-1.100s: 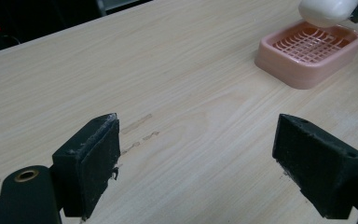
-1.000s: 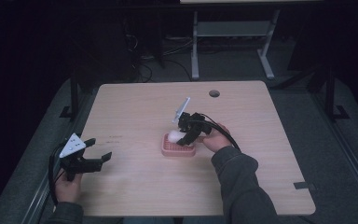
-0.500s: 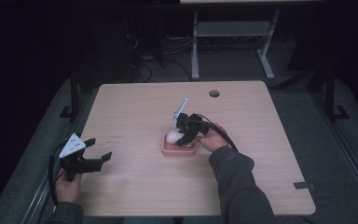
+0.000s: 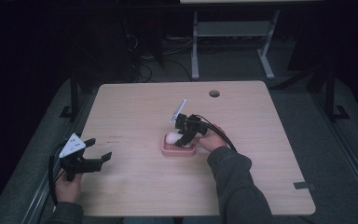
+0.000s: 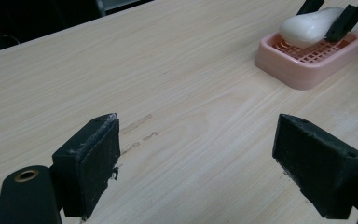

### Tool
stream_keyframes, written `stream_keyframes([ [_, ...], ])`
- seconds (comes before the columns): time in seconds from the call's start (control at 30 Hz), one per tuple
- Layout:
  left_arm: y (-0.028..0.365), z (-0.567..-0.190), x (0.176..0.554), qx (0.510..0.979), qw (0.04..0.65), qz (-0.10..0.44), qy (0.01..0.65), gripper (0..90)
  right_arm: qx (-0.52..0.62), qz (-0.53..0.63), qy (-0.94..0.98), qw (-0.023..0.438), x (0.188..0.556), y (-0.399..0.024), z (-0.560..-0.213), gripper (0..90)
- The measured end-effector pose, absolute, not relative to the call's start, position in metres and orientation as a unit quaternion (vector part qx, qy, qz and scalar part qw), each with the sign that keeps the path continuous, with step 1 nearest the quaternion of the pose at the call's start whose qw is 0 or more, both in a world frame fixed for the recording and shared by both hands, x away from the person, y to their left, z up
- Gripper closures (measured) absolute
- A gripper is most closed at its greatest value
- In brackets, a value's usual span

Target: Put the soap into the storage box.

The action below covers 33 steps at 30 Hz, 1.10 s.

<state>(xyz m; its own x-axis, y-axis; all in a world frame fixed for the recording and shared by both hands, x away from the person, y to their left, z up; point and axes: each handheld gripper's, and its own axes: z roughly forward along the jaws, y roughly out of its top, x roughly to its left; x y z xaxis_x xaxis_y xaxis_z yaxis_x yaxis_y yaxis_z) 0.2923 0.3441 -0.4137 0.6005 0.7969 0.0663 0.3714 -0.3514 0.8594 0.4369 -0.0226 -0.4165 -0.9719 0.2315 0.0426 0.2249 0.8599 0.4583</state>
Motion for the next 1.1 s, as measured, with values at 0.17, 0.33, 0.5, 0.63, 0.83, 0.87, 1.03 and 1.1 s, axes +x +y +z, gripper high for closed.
stream_keyframes([
  [0.17,0.344,-0.414,0.292,0.784,0.431,0.247,0.373,14.5,0.121,0.24,0.963,0.006,0.438,-0.023,-0.418,48.1],
  [0.33,0.344,-0.414,0.292,0.785,0.43,0.247,0.372,14.5,0.122,0.239,0.963,0.004,0.438,-0.023,-0.42,48.1],
  [0.5,0.344,-0.414,0.292,0.785,0.43,0.247,0.372,14.5,0.123,0.239,0.963,0.002,0.439,-0.022,-0.422,48.1],
  [0.63,0.344,-0.414,0.292,0.784,0.43,0.247,0.372,14.5,0.124,0.239,0.963,0.001,0.439,-0.022,-0.423,48.0],
  [0.83,0.344,-0.414,0.292,0.784,0.431,0.247,0.372,14.5,0.125,0.237,0.963,-0.003,0.439,-0.021,-0.426,48.0],
  [0.87,0.344,-0.414,0.292,0.784,0.431,0.247,0.372,14.5,0.124,0.238,0.963,-0.003,0.44,-0.021,-0.426,48.0],
  [1.03,0.344,-0.414,0.292,0.784,0.43,0.247,0.372,14.5,0.126,0.238,0.963,-0.006,0.44,-0.021,-0.428,48.0],
  [1.1,0.344,-0.414,0.292,0.784,0.431,0.247,0.372,14.5,0.127,0.238,0.963,-0.007,0.44,-0.021,-0.428,48.0],
])
